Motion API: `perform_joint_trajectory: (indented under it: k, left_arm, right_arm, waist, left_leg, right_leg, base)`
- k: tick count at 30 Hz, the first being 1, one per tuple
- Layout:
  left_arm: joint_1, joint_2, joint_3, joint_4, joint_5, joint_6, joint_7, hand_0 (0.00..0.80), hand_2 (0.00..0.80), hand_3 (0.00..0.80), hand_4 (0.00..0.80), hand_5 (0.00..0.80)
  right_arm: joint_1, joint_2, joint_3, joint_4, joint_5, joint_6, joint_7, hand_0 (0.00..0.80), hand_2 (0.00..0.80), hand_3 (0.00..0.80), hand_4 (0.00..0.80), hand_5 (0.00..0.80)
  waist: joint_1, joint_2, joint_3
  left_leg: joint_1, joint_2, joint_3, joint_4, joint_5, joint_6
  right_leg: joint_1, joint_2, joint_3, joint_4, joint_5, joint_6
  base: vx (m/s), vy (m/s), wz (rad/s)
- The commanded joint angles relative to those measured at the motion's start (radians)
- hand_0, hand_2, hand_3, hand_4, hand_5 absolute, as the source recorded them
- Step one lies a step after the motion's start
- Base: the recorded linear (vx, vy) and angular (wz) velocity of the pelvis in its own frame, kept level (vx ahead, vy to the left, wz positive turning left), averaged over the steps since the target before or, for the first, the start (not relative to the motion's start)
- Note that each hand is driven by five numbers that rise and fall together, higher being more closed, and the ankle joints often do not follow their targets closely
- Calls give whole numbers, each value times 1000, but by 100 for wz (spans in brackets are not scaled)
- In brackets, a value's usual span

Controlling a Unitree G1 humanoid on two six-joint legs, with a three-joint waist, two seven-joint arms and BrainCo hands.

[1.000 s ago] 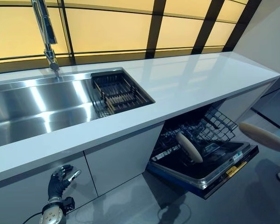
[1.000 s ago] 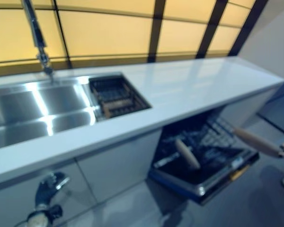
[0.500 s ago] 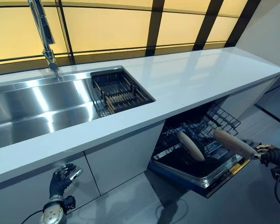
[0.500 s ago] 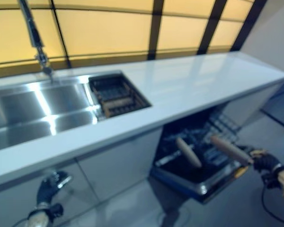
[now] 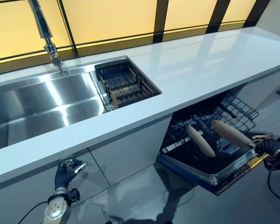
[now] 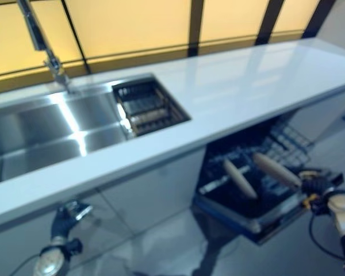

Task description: Take plates into dishwasher

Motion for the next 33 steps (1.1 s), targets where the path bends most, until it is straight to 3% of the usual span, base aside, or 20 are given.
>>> perform_joint_trajectory:
  k: [1, 14, 33]
  left_arm:
    - [-139, 30, -9, -83, 14, -116, 4, 0, 0, 0, 0, 0]
    - [-139, 34, -27, -110, 15, -135, 12, 0, 0, 0, 0, 0]
    - [-163, 56, -48, -150, 18, -142, 37, 0, 0, 0, 0, 0]
  right_arm:
    - [-161, -16, 32, -32, 44, -26, -63, 800, 800, 800, 800, 800]
    - [-198, 19, 33, -59, 110, -29, -132, 800, 800, 800, 800, 800]
    - [-186, 84, 3, -53, 166, -75, -204, 800, 800, 800, 800, 800]
  waist:
    - [28, 11, 17]
    - [40, 44, 56]
    - [41, 77, 89]
  left_leg:
    - [-67, 6, -91, 4, 26, 19]
    - [-110, 9, -109, 7, 52, 4]
    - [-130, -3, -119, 6, 54, 6]
  right_leg:
    - [-11, -50, -25, 131, -65, 34]
    - [-19, -30, -39, 127, -79, 9]
    - [-39, -35, -40, 139, -86, -1]
  base:
    - [-80, -53, 2]
    - [-39, -27, 4]
    - [-29, -7, 3]
